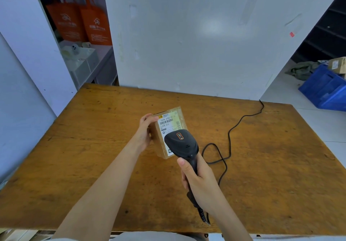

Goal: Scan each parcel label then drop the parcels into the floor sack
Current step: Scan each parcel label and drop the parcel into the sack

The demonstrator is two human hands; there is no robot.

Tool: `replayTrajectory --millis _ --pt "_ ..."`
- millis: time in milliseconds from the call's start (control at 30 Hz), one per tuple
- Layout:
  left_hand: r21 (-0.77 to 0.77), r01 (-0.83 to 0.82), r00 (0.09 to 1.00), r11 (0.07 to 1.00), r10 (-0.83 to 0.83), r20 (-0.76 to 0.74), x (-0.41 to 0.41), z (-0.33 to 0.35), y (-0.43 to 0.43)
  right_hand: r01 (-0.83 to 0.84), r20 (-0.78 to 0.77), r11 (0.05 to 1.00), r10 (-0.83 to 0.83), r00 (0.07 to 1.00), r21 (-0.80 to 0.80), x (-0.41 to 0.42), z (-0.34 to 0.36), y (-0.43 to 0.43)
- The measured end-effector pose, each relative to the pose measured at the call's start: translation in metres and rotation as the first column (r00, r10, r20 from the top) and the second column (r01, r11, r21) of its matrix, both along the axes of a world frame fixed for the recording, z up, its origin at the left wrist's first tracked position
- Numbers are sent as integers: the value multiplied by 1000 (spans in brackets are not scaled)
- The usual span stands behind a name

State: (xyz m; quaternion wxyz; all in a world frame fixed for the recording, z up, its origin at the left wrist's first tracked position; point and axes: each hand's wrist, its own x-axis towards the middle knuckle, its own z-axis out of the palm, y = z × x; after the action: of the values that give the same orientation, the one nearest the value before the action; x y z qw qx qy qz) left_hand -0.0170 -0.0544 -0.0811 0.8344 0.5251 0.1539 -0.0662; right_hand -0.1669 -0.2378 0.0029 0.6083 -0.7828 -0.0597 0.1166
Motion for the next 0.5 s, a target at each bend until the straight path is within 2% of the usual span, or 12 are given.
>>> replayTrajectory --millis 133,267,367,500 --pt "8 18 1000 1000 -18 11 1 -2 3 69 41 998 -69 997 -13 3 -9 -6" --pt "5 -15 1000 1000 15 -5 -1 -1 9 252 55 958 -247 967 -138 24 -40 -29" --pt "-11 -56 998 998 55 -27 -5 -2 15 326 36 882 -334 942 -339 45 -76 -51" --pt "-42 -97 994 994 94 -59 -13 -5 25 239 5 689 -323 946 -684 62 -113 -66"
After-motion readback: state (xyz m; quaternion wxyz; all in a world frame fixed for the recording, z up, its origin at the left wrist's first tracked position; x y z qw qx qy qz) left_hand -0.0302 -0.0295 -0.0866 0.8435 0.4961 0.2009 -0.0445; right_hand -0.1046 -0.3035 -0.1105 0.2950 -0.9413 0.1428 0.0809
